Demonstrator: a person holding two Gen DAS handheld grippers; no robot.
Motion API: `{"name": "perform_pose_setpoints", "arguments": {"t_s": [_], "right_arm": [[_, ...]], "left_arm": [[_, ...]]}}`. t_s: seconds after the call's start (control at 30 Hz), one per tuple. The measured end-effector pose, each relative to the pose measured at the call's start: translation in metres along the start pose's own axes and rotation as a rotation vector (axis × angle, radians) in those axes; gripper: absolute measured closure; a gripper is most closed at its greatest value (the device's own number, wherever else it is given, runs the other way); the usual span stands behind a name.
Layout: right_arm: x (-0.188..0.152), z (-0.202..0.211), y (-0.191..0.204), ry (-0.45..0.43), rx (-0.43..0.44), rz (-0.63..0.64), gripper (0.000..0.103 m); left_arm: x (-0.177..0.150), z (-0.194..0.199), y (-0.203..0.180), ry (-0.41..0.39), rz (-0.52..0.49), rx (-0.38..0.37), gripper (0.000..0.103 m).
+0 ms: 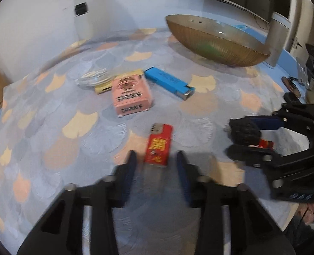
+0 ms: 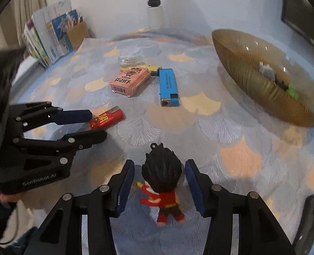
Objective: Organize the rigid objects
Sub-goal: 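Grasp the red lighter with the left gripper while the right grasps the doll figure, then carry the red lighter and doll over the amber bowl and release both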
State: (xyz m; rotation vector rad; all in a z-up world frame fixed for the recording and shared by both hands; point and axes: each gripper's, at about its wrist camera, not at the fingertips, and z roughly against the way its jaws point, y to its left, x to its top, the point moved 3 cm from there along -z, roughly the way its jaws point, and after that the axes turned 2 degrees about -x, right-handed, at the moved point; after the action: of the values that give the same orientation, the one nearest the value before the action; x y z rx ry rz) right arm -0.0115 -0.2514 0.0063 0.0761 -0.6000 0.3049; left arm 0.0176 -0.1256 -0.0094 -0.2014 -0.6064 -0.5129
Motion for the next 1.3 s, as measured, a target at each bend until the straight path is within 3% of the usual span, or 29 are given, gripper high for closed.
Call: {"name": "perform_pose_setpoints", "arguments": {"t_s": [0.07, 0.13, 0.23, 0.37, 0.53, 0.7, 0.83, 1.1, 1.17, 1.2, 1.23, 1.3], "right_arm": [[-0.003, 0.002, 0.008, -0.004, -0.024, 0.045, 0.064], [-0.006, 0.007, 0.013, 0.003, 0.014, 0.048, 0.064], [-0.010, 0.022, 0.013, -0.024, 0.054, 0.041, 0.065], [0.004, 0.057, -0.007, -0.102, 0.005, 0.044, 0.065], [0.043, 0.108, -0.078, -0.231, -0.123, -0.002, 0.065], [0.076, 0.124, -0.148, -0.259, -0.196, -0.105, 0.065], [0.087, 0.111, -0.190, -0.220, -0.189, -0.191, 0.065], [0.084, 0.068, -0.214, -0.127, -0.167, -0.231, 0.065], [0.084, 0.061, -0.217, -0.111, -0.178, -0.241, 0.062], [0.084, 0.062, -0.219, -0.115, -0.185, -0.252, 0.059], [0.082, 0.064, -0.220, -0.122, -0.183, -0.267, 0.053], [0.080, 0.074, -0.221, -0.148, -0.171, -0.289, 0.048]], "left_arm": [[-0.002, 0.003, -0.012, -0.006, -0.047, -0.005, 0.083], [-0.006, 0.006, -0.021, -0.015, -0.080, 0.015, 0.083], [-0.003, 0.014, -0.022, -0.031, -0.059, 0.011, 0.083], [0.019, 0.033, -0.020, -0.088, -0.032, 0.021, 0.083], [0.079, 0.062, -0.031, -0.213, -0.049, 0.046, 0.083], [0.159, 0.057, -0.048, -0.287, 0.013, -0.012, 0.083], [0.198, 0.020, -0.066, -0.243, 0.036, -0.057, 0.083], [0.202, -0.031, -0.089, -0.149, 0.031, -0.058, 0.083], [0.199, -0.037, -0.090, -0.120, 0.015, -0.061, 0.072], [0.199, -0.040, -0.089, -0.103, 0.017, -0.065, 0.058], [0.197, -0.038, -0.085, -0.094, 0.026, -0.065, 0.049], [0.192, -0.022, -0.074, -0.129, 0.052, -0.047, 0.038]]}}
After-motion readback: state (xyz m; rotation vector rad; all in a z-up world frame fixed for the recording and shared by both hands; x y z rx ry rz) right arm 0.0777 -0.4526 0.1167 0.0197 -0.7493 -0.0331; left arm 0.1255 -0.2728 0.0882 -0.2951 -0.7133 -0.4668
